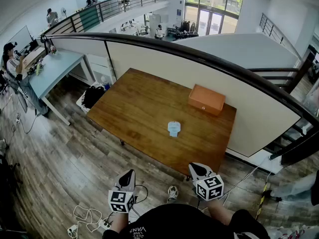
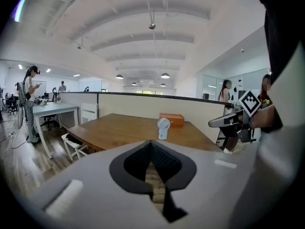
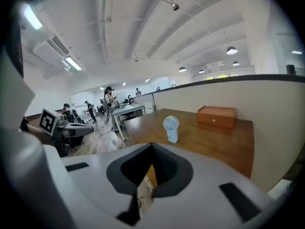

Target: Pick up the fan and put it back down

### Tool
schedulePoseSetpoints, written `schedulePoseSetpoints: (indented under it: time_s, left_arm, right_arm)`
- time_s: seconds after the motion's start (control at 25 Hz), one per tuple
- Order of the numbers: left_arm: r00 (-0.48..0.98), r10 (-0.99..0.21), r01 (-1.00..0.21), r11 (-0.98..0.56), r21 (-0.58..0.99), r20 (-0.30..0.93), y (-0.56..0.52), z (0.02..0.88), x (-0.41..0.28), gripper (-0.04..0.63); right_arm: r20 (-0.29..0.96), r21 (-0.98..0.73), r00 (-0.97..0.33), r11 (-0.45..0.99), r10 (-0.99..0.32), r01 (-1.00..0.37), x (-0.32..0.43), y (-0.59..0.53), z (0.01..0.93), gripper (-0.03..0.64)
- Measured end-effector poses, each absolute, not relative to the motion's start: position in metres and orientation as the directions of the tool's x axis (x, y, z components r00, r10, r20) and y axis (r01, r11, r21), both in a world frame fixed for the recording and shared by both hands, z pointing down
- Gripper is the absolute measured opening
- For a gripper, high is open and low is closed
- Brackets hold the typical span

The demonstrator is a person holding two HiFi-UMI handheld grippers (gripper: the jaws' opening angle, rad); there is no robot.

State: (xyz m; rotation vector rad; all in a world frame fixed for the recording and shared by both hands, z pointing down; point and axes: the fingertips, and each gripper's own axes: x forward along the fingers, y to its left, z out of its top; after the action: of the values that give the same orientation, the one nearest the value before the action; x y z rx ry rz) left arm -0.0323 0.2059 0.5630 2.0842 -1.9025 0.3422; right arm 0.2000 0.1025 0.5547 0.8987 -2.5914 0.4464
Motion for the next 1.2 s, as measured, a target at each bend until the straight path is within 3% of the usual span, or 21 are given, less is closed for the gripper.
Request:
schedulePoseSetpoints:
  time_s: [0.36, 0.44, 0.48, 0.52, 0.56, 1.2]
  left_arm:
    - [0.117, -0.931, -0.991, -0.088, 0.098, 0.345, 0.181, 0.564, -0.032, 0.011]
    - [0.138, -0.934, -0.986, -0.098, 0.137, 0.329, 0.168, 0.565, -0.03, 0.067]
    - [0.143, -0.935, -0.984, -0.099, 0.149, 0.325, 0.16, 0.565, -0.029, 0.156]
    - [0.146, -0.935, -0.983, -0.1, 0.155, 0.323, 0.153, 0.566, -0.028, 0.217]
    - [0.147, -0.934, -0.982, -0.1, 0.159, 0.324, 0.146, 0.567, -0.028, 0.221]
    - [0.145, -0.935, -0.982, -0.097, 0.16, 0.324, 0.06, 0.566, -0.034, 0.249]
  right_arm:
    - [0.371, -0.262, -0.797, 0.77, -0.476, -0.582, 0.189, 0.08, 0.551, 0.012]
    - [0.353, -0.275, -0.814, 0.781, -0.461, -0.561, 0.184, 0.069, 0.552, 0.017]
    - [0.347, -0.277, -0.82, 0.785, -0.455, -0.553, 0.181, 0.062, 0.553, 0.055]
    - [0.342, -0.28, -0.826, 0.791, -0.448, -0.545, 0.178, 0.056, 0.554, 0.157]
    - [0.34, -0.28, -0.832, 0.798, -0.438, -0.534, 0.175, 0.049, 0.554, 0.222]
    - [0.417, -0.215, -0.833, 0.851, -0.363, -0.479, 0.147, -0.035, 0.578, 0.259]
